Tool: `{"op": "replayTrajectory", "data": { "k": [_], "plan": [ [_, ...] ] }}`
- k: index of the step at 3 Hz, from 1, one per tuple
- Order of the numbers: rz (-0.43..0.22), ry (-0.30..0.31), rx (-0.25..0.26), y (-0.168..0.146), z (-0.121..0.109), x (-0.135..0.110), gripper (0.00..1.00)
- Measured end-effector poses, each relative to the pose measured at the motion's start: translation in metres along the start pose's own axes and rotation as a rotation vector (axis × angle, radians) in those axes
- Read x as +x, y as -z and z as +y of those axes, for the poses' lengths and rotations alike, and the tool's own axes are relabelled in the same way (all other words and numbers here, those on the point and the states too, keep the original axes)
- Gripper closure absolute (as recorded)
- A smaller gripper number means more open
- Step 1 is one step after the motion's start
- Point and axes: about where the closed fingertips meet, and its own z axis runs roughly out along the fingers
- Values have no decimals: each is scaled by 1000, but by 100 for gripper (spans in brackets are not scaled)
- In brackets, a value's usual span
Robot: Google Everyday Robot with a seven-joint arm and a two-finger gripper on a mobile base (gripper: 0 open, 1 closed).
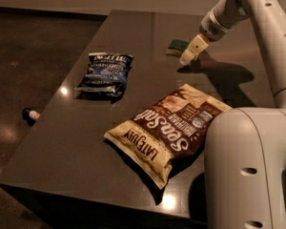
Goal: Move sponge near brown chip bag
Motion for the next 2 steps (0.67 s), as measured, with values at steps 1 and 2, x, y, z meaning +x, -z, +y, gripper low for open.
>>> {"op": "replayTrajectory", "data": {
  "k": [1,2],
  "plan": [
    [26,-10,-11,-7,0,3,18],
    [52,-8,-12,-9,1,4,42]
  ]
}}
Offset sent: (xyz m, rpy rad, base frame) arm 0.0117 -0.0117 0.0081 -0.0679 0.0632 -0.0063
